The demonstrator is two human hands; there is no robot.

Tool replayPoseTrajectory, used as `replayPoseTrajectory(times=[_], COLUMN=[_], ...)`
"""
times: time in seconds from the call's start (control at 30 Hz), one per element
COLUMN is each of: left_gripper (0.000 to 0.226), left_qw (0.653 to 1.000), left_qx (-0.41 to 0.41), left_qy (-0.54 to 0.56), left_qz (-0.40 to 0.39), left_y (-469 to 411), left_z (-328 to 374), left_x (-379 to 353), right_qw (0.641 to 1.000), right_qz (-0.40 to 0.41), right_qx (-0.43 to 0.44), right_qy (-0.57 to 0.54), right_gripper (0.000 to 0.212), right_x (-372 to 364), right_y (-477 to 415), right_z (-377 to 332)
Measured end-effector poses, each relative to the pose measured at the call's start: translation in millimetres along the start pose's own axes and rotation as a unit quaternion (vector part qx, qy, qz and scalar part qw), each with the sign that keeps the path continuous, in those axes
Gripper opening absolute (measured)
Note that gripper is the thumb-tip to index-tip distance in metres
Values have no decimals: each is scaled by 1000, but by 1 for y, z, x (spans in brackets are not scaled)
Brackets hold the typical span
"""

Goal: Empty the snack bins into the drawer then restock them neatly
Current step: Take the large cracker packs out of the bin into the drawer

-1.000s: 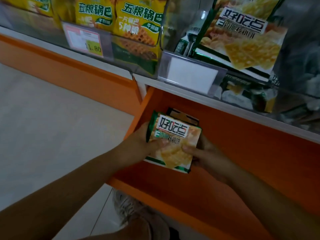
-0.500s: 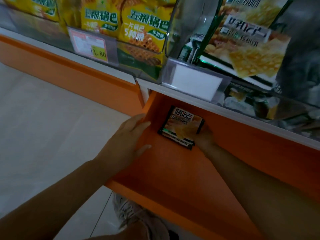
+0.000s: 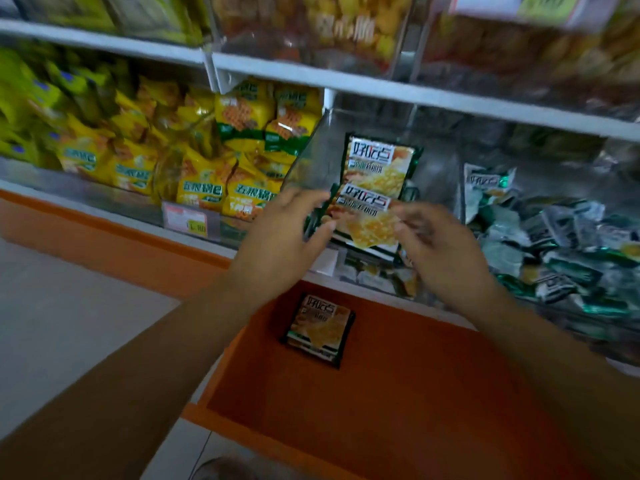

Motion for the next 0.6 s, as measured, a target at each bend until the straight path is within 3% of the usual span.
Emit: replayPoseTrajectory(times=[0.2,0.37,0.43,0.53,0.6], left_gripper=[51,78,84,88,65], left_qw=[973,972,980,960,940], left_qx=[113,131,124,105,111], left_qy=[-5,4,76,253,316], left_qz=[-199,-193,-140,-62,-69], left_y=[-66,-68,-66,-64,-61], left_z=[-21,-25,-27,-35,-31], left_x=[-50,-50,-48,-36,-28], right_qw=[964,933,960,990,993], right_qz=[-183,-268,-215,-118,-94], right_qx=[-136,-175,-141,-74,-45], right_qy=[137,164,112,20,-49], right_gripper=[87,108,89,54,49], right_x=[5,12,16,28,33], right_y=[-94,-114,-111,-102,-98], right_z=[28,40,35,28,30])
Point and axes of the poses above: each hand's wrist, its own y-axis away from the middle knuckle, its own x-axis out of the back of the hand, z = x × y, the point moved 2 cm from there along -y, towards the middle knuckle, and after that the axes turned 9 degrees about -z, right-handed, at the moved point
